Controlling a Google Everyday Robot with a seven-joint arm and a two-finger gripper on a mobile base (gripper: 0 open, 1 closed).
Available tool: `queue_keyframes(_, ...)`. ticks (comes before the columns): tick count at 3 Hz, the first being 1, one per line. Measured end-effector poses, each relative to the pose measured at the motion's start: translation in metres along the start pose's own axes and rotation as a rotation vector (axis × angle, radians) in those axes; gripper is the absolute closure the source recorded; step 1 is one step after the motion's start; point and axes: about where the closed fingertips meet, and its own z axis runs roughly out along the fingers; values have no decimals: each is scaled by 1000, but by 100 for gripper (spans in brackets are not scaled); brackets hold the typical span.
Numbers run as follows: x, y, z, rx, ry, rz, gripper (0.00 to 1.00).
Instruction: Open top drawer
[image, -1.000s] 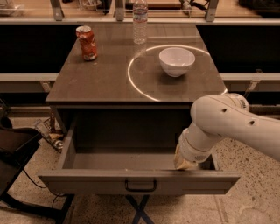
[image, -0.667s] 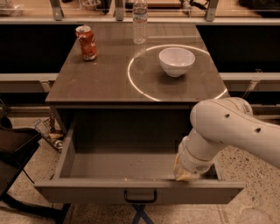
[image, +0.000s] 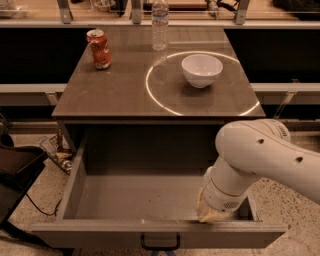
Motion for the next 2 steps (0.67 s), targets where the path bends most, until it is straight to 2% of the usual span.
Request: queue_keyframes(2,0,1,0,0,3,-2,38)
